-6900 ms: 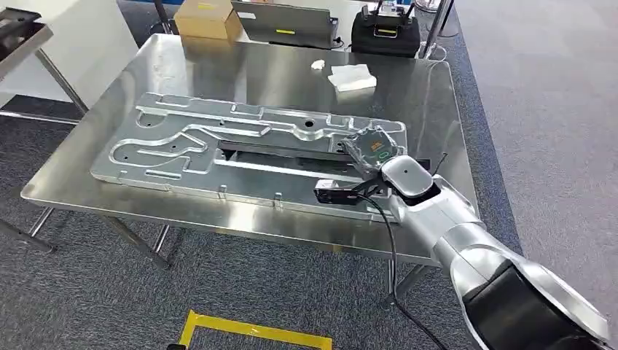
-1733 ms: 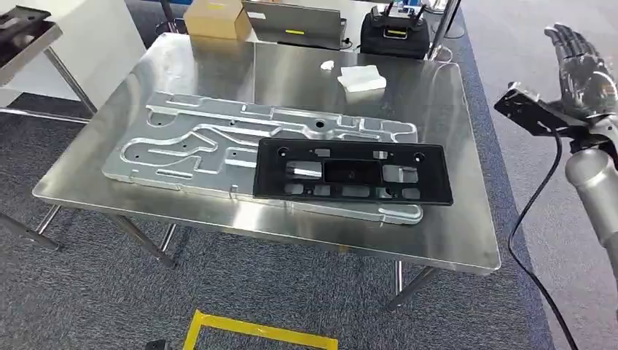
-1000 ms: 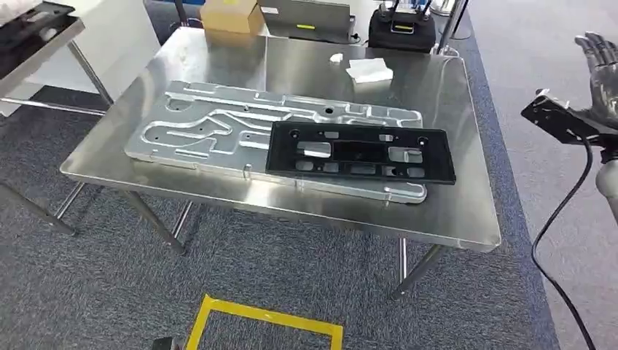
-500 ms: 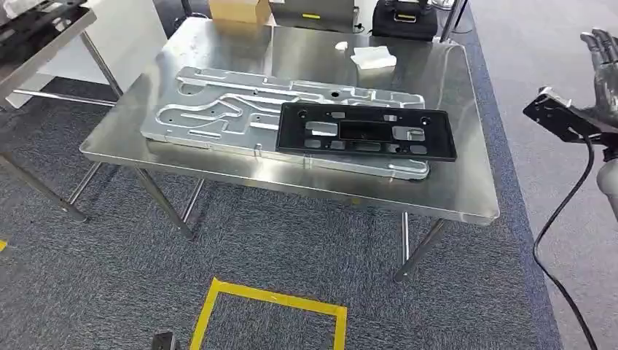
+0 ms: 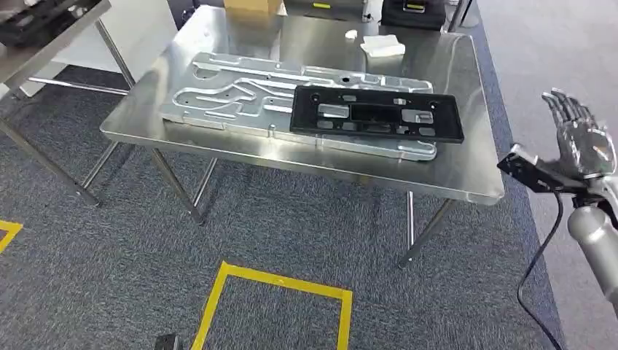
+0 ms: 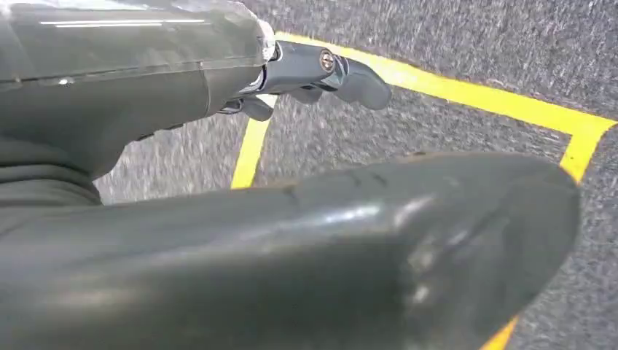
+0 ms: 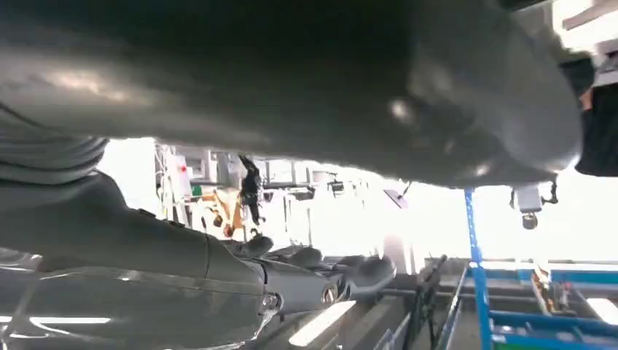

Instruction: Take the parts from the cabinet and place them on the table.

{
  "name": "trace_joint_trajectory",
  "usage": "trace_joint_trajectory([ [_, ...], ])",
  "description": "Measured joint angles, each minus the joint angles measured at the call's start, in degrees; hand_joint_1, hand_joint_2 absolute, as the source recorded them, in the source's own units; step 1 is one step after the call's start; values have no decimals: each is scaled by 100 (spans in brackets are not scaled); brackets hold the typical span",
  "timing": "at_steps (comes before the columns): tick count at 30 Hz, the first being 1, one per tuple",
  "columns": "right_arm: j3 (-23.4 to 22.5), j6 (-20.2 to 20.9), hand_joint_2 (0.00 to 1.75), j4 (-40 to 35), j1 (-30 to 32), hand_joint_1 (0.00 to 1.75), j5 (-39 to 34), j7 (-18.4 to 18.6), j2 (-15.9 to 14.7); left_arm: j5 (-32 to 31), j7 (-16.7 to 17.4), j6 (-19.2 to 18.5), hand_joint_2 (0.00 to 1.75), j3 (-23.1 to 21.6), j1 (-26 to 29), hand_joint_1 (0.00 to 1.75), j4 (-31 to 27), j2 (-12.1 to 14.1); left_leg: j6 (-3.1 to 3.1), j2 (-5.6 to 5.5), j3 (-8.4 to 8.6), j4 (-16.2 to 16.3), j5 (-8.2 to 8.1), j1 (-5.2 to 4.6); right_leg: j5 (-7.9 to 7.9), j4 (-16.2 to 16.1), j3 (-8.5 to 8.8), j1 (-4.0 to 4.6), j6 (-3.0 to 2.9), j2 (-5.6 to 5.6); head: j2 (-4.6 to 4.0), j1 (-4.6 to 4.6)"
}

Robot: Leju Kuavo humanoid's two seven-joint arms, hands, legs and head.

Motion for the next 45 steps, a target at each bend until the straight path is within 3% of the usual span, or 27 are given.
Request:
trace_joint_trajectory([
  [4, -2, -20, 0, -20, 43, 0, 20, 0, 4, 0, 0, 0, 0, 0, 5, 0, 0, 0, 12, 0, -8, 3, 8, -3, 13, 0, 2, -8, 12, -2, -2, 4],
  [5, -7, -101, 0, -61, 319, 0, 85, 4, 30, 0, -2, 2, 0, 0, 20, 0, 0, -4, 152, 24, -49, -46, 110, 27, -5, 18, -44, -42, 67, 11, -2, 2],
  [6, -13, -138, 0, -61, 469, 0, 134, 11, 52, -2, -2, 11, 0, 0, 19, 0, 0, -4, 197, 27, -116, -47, 175, 17, -271, 163, -117, -41, 74, 33, -2, 4],
  [7, -57, -212, 0, -57, 857, 0, 190, -13, 190, -103, -13, 70, 0, 0, 27, 0, 0, -7, 274, 28, -369, -40, 361, -36, -1229, 1431, -476, -40, 86, 55, -2, 6],
  [8, -109, -223, 0, -42, 1048, 0, 169, -85, 300, -107, -20, 96, 0, -2, 43, 0, 0, -13, 282, 27, -509, -25, 455, -74, -1227, 1856, -503, -34, 67, 56, -2, 4],
  [9, -151, -217, 0, -25, 1165, 0, 97, -165, 375, -116, -22, 109, 0, -2, 51, 0, 0, -20, 283, 27, -585, -19, 508, -91, -1045, 1794, -374, -21, 42, 56, -2, 4],
  [11, -268, -136, 0, 65, 1348, 0, -239, -406, 546, -183, -22, 161, 0, -2, 58, 0, 0, -30, 273, 17, -734, 2, 612, -119, -688, 1018, 246, 32, -71, 69, -2, 4],
  [12, -352, -48, 0, 133, 1378, 0, -435, -527, 645, -188, -22, 175, 0, -2, 54, 0, 0, -44, 254, 16, -768, 26, 659, -126, -750, 499, 643, 74, -150, 92, -2, 4],
  [13, -450, -5, 0, 211, 1390, 0, -583, -594, 753, -188, -24, 184, 0, -2, 52, 0, 0, -52, 225, 15, -808, 37, 683, -164, -950, 55, 946, 123, -218, 87, -2, 7],
  [14, -555, 34, 0, 283, 1414, 0, -707, -640, 841, -190, -26, 184, 0, -2, 52, 0, 0, -55, 193, 32, -807, 27, 732, -152, -965, -48, 966, 109, -187, 89, -2, 2],
  [16, -684, 192, 0, 494, 1467, 0, -944, -735, 982, -212, -39, 184, 0, -4, 45, 0, 0, -55, 126, 30, -813, -9, 841, -119, -888, -63, 919, 156, -228, 84, -2, 2],
  [17, -737, 238, 0, 599, 1512, 0, -1043, -765, 1047, -225, -37, 184, 0, -4, 57, 0, 0, -52, 89, 18, -838, -28, 865, -157, -807, -129, 899, 103, -267, 77, -2, 4],
  [18, -791, 301, 0, 679, 1548, 0, -1177, -791, 1128, -260, -31, 184, 0, -7, 55, 0, 0, -52, 55, 21, -892, 58, 710, -123, -723, -149, 847, 87, -282, 40, 0, 2],
  [19, -844, 345, 0, 704, 1621, 0, -1290, -815, 1189, -295, -20, 184, 0, -9, 60, 0, 0, -52, 24, 29, -979, 278, 402, -117, -675, -149, 773, 78, -334, 38, -2, -2],
  [21, -979, 402, 0, 736, 1846, 0, -1488, -879, 1255, -306, 24, 184, 0, -20, 52, 0, 0, -48, -46, 31, -1207, 1097, -199, -69, -584, -148, 635, 79, -341, 30, -2, 0],
  [22, -1034, 393, 0, 756, 1951, 0, -1538, -916, 1281, -306, 61, 184, 0, -28, 54, 0, 0, -48, -81, 31, -1296, 1509, -337, -50, -528, -144, 561, 79, -336, 12, -2, -2],
  [23, -1060, 369, 0, 776, 2042, 0, -1547, -927, 1305, -310, 83, 184, 0, -28, 64, 0, 0, -48, -104, 33, -1311, 1761, -265, -28, -473, -138, 488, 78, -327, 8, -2, 0],
  [24, -1077, 319, 0, 797, 2111, 0, -1534, -935, 1342, -337, 114, 186, 0, -31, 67, 0, 0, -48, -124, 33, -1224, 1765, -55, -9, -423, -125, 411, 75, -315, 6, -2, 0],
  [26, -1099, 229, 0, 859, 2155, 0, -1484, -977, 1421, -426, 129, 223, 0, -39, 64, 0, 0, -46, -126, 34, -741, 1145, 322, 12, -348, -68, 267, 63, -283, 15, -2, 0],
  [27, -1123, 164, 0, 889, 2152, 0, -1442, -994, 1475, -502, 125, 262, 0, -46, 57, 0, 0, -44, -108, 36, -352, 597, 330, 15, -324, -28, 216, 58, -257, 24, -2, 0],
  [28, -1134, 109, 0, 916, 2140, 0, -1409, -1003, 1519, -566, 109, 293, 0, -72, 39, 0, 0, -39, -74, 32, -34, 109, 82, -17, -304, 6, 171, 77, -224, 33, -2, 0],
  [29, -1139, 98, 0, 955, 2101, 0, -1373, -1001, 1551, -616, 96, 319, 0, -118, 31, 0, 0, -39, -23, 32, 33, -67, 6, -27, -278, 25, 153, 79, -187, 34, -2, 0],
  [31, -1139, 111, 0, 1034, 2000, 0, -1307, -975, 1622, -654, 111, 358, 0, -177, 27, 0, 0, -35, 51, 33, -34, -75, 30, -34, -204, 1, 148, 83, -114, 32, 0, 0],
  [33, -1139, 124, 0, 1073, 1932, 0, -1239, -962, 1676, -701, 181, 415, 0, -184, 40, 0, 0, -35, 67, 34, -34, -109, 52, -41, -348, 18, 139, 80, -269, 42, -2, 2],
  [34, -1139, 120, 0, 1095, 1912, 0, -1219, -936, 1698, -702, 210, 432, 0, -186, 43, 0, 0, -35, 88, 33, -37, -105, 66, -53, -232, -13, 141, 74, -271, 45, -2, 0],
  [38, -1165, -39, 0, 1141, 1901, 0, -1117, -837, 1722, -758, 256, 487, 0, -236, 45, 0, 0, -33, 148, 32, -82, -91, 135, -70, -78, -76, 123, 52, -113, 49, -2, 0],
  [45, -1591, -379, 0, 697, 2664, 0, -968, -599, 1720, -822, 249, 525, 0, -286, 76, 0, 0, -31, 163, 28, -112, -86, 148, -81, -53, -89, 97, 46, -99, 54, -2, 0],
])
